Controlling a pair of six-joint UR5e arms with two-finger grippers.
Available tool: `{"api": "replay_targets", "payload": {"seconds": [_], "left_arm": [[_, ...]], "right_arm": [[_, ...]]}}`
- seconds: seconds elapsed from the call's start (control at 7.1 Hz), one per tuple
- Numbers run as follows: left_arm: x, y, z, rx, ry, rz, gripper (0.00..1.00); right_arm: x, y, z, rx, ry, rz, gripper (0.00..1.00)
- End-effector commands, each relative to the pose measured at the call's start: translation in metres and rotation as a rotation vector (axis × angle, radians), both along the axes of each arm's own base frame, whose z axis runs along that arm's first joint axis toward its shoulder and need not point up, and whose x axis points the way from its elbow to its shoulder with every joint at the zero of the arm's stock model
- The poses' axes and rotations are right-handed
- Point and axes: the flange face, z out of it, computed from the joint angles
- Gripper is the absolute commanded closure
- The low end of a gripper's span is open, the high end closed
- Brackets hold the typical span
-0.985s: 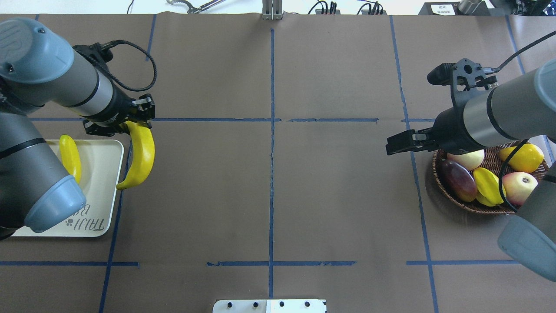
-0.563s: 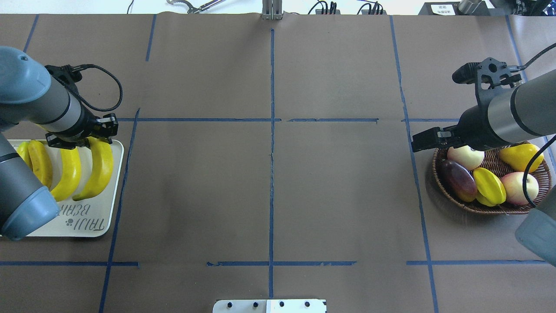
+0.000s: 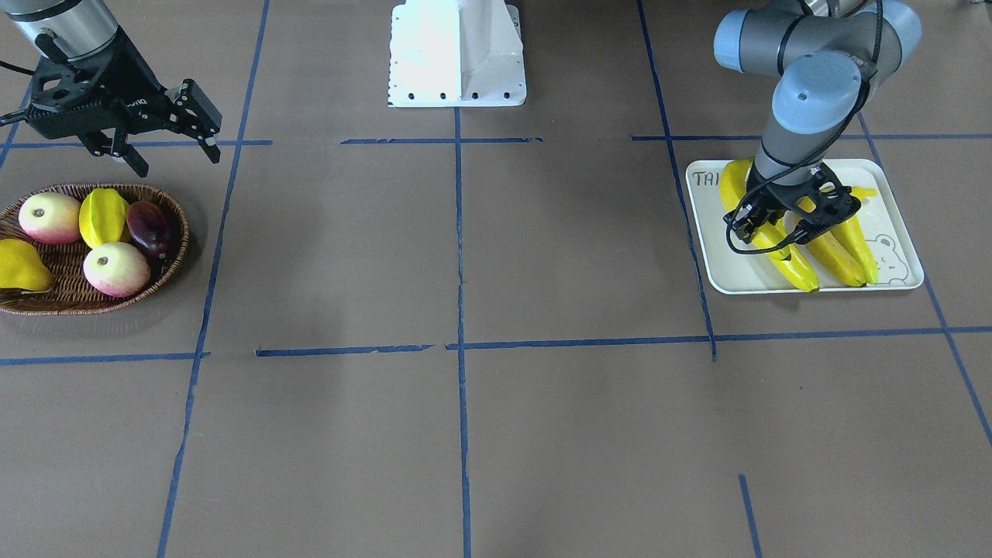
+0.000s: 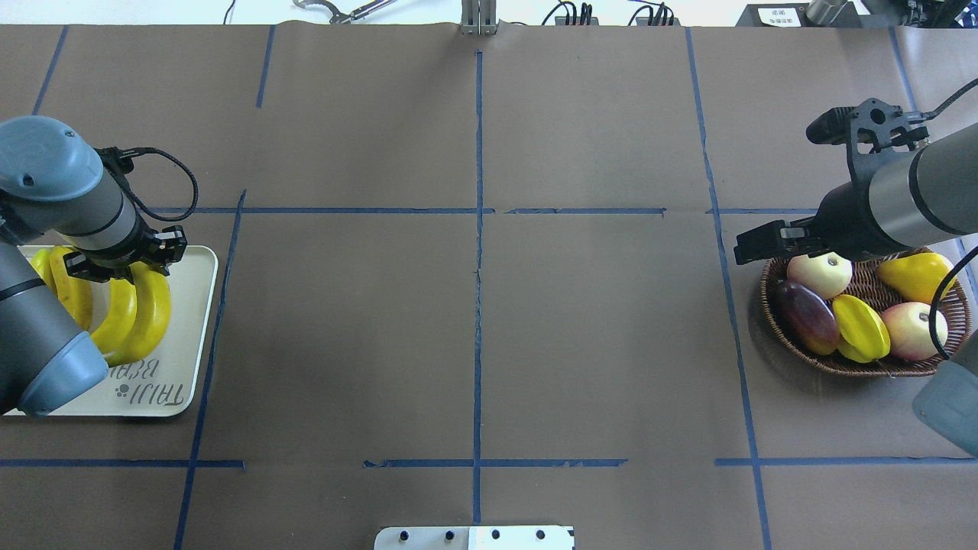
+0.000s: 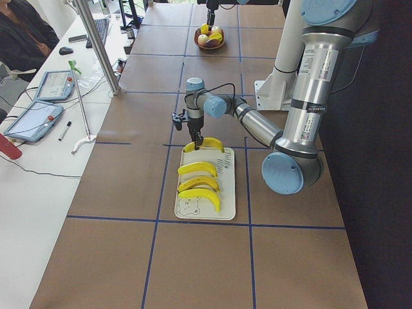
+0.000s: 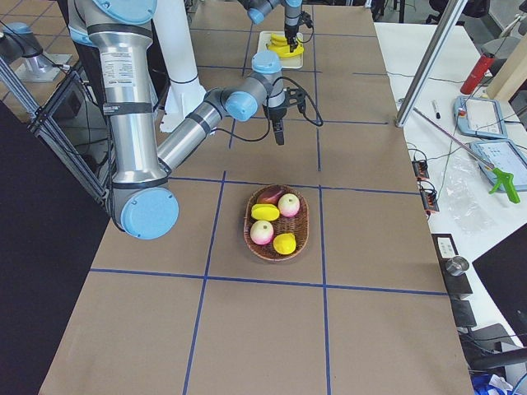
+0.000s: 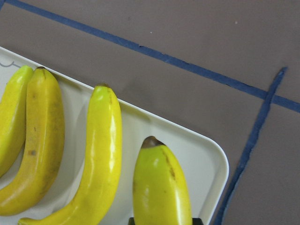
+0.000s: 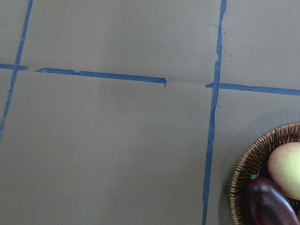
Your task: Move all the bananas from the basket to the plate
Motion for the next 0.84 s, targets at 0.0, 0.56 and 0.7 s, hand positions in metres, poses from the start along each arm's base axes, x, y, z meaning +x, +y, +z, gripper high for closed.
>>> {"api": "replay_targets", "payload": {"seconds": [0.0,0.56,0.7], "left_arm": [[0.0047,-0.0033,0.0083,-0.006,-0.007,0.004,0.88],[0.0038,-0.0081,0.0098,0.033,-0.007,0.022,0.0],[-0.0005,-0.0088,0.0035,0.046,0.0,0.022,0.0]], "right_arm": [[0.0,0.0,-0.0019,0.003,-0.004,-0.001,0.0],[0.0024,-0.0003,-0.0012,0.001,-0.004,0.003,0.0],[0.0054,-0.0016,-0.0006,-0.001,-0.005,0.006,0.0]]}}
